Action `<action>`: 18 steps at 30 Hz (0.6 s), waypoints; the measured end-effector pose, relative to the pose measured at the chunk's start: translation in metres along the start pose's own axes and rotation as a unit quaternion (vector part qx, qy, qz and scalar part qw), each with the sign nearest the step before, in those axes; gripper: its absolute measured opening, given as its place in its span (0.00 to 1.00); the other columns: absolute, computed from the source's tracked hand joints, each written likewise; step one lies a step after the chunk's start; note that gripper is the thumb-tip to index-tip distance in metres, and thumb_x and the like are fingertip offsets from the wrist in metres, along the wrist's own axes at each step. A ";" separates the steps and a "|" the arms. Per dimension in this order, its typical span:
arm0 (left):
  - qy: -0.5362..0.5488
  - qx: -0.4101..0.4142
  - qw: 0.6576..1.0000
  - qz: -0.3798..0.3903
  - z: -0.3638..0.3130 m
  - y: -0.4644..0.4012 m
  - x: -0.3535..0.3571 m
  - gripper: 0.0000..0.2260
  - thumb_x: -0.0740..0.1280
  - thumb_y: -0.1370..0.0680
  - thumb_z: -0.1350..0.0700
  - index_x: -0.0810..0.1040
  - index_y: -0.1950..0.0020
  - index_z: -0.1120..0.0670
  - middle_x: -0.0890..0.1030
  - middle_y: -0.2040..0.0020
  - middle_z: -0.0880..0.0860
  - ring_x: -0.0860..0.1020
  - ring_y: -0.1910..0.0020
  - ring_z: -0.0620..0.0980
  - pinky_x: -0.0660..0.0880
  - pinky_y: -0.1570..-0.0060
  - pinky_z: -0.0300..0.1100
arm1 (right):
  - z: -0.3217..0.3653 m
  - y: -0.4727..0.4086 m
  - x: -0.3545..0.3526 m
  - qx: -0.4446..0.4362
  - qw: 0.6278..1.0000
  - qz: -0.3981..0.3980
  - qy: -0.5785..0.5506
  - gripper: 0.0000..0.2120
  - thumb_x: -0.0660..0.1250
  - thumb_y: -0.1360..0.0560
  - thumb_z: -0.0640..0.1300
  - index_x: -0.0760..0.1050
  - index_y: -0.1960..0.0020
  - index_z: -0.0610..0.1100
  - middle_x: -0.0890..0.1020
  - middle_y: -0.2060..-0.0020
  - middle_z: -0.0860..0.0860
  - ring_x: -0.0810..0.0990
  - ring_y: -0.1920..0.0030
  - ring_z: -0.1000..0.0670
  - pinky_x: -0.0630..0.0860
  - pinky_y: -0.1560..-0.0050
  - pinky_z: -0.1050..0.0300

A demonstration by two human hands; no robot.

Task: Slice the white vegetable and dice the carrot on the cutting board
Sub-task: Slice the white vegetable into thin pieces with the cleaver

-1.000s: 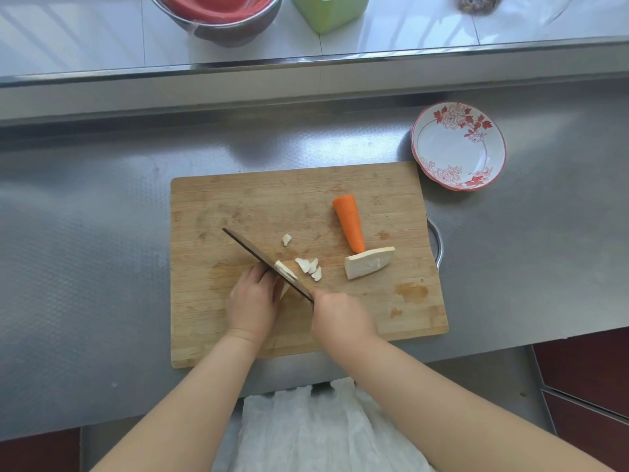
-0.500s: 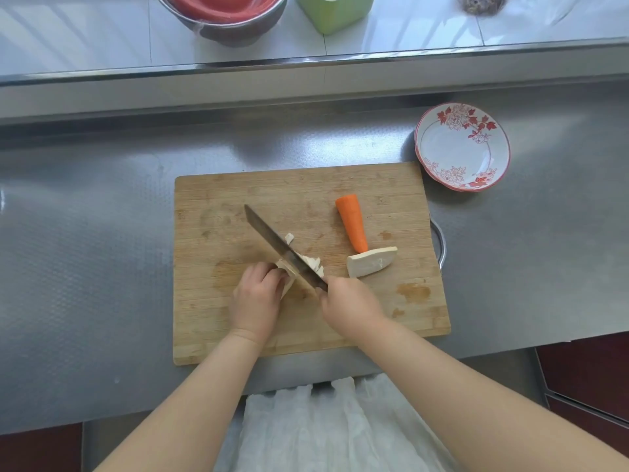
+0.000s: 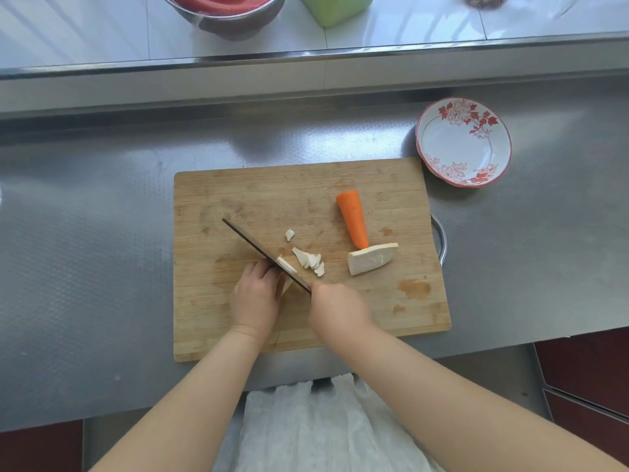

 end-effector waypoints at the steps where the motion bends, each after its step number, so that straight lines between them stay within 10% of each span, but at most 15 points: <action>1: -0.001 -0.002 1.000 0.002 0.000 0.000 0.001 0.13 0.60 0.27 0.54 0.81 0.61 0.59 0.80 0.62 0.55 0.77 0.64 0.57 0.69 0.75 0.40 | 0.001 -0.003 0.001 0.002 1.000 0.001 0.001 0.13 0.56 0.24 0.34 0.72 0.43 0.43 0.80 0.50 0.45 0.79 0.50 0.42 0.70 0.62 0.54; 11: 0.005 0.014 0.999 0.042 0.000 0.008 0.005 0.03 0.72 0.27 0.61 0.80 0.61 0.59 0.78 0.60 0.53 0.76 0.64 0.55 0.65 0.75 0.40 | -0.022 -0.030 -0.009 0.045 0.981 -0.006 -0.187 0.12 0.59 0.20 0.49 0.75 0.44 0.43 0.80 0.53 0.45 0.79 0.52 0.43 0.74 0.57 0.54; 18: 0.007 0.011 1.000 0.016 0.000 0.007 0.002 0.11 0.62 0.26 0.55 0.81 0.59 0.60 0.80 0.59 0.56 0.77 0.63 0.58 0.70 0.75 0.43 | -0.010 0.002 0.001 -0.034 0.998 -0.052 -0.010 0.11 0.57 0.21 0.41 0.74 0.43 0.48 0.82 0.57 0.46 0.79 0.58 0.42 0.65 0.69 0.57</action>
Point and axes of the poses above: each hand's wrist, its own y-axis away from the middle knuckle, its own x-axis out of the palm, z = x × y, the point moved 8 cm from there along -y, towards the middle knuckle
